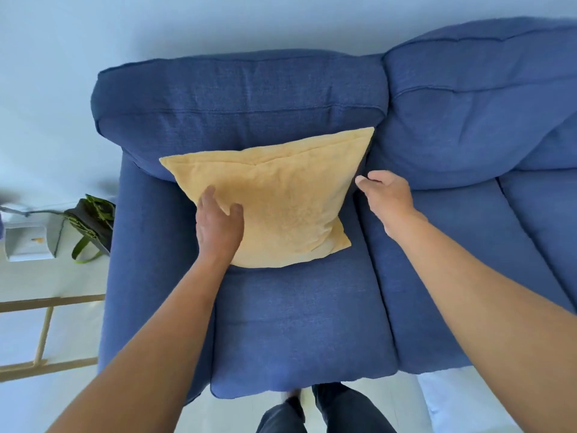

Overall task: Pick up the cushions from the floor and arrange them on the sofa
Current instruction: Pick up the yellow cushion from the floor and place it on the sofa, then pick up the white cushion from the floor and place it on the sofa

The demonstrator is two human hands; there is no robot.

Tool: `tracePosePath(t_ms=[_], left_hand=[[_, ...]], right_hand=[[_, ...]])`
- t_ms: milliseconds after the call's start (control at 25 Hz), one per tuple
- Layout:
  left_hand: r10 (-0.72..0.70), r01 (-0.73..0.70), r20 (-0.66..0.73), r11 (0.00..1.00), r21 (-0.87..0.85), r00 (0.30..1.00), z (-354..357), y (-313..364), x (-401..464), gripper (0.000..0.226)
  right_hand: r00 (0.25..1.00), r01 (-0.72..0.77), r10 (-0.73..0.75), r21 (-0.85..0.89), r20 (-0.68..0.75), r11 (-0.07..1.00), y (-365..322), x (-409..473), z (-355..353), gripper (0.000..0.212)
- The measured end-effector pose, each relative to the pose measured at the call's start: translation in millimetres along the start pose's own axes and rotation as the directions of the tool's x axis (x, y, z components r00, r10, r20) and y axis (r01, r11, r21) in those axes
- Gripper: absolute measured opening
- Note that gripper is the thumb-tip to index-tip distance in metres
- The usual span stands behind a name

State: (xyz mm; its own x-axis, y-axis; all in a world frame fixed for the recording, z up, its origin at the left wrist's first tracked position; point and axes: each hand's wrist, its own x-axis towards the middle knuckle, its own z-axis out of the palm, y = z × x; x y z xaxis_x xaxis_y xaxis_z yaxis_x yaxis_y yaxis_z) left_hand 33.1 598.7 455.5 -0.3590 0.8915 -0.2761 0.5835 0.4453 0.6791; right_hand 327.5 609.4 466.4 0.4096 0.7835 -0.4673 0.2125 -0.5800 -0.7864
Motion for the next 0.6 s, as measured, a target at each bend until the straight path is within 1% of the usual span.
tracePosePath(t_ms=[40,120,200,280,400,480,600], left_hand=[[0.085,-0.088,0.066,0.995,0.038,0.994,9,4,-17,0.068],[0.215,-0.238,0.207,0.967,0.092,0.954,26,9,-47,0.067],[0.327,-0.391,0.348,0.911,0.131,0.879,41,12,-78,0.067],[0.420,-0.518,0.439,0.845,0.131,0.795,52,20,-103,0.066],[0.537,-0.688,0.554,0.720,0.092,0.636,75,38,-151,0.066],[0.568,-0.743,0.602,0.665,0.067,0.562,91,47,-182,0.067],[0.609,-0.829,0.687,0.559,-0.018,0.396,119,59,-248,0.068]], right_hand=[[0.999,0.047,-0.047,-0.076,0.000,0.996,8,-15,-6,0.054],[0.994,0.098,-0.105,-0.197,-0.024,0.976,29,-46,-19,0.057],[0.990,0.104,-0.130,-0.330,-0.056,0.938,56,-82,-34,0.062],[0.989,0.095,-0.135,-0.437,-0.064,0.895,80,-113,-49,0.066],[0.979,0.016,-0.114,-0.497,-0.167,0.868,121,-166,-84,0.069],[0.967,-0.050,-0.086,-0.511,-0.239,0.858,149,-199,-106,0.071],[0.924,-0.179,-0.004,-0.439,-0.383,0.880,202,-259,-150,0.074]])
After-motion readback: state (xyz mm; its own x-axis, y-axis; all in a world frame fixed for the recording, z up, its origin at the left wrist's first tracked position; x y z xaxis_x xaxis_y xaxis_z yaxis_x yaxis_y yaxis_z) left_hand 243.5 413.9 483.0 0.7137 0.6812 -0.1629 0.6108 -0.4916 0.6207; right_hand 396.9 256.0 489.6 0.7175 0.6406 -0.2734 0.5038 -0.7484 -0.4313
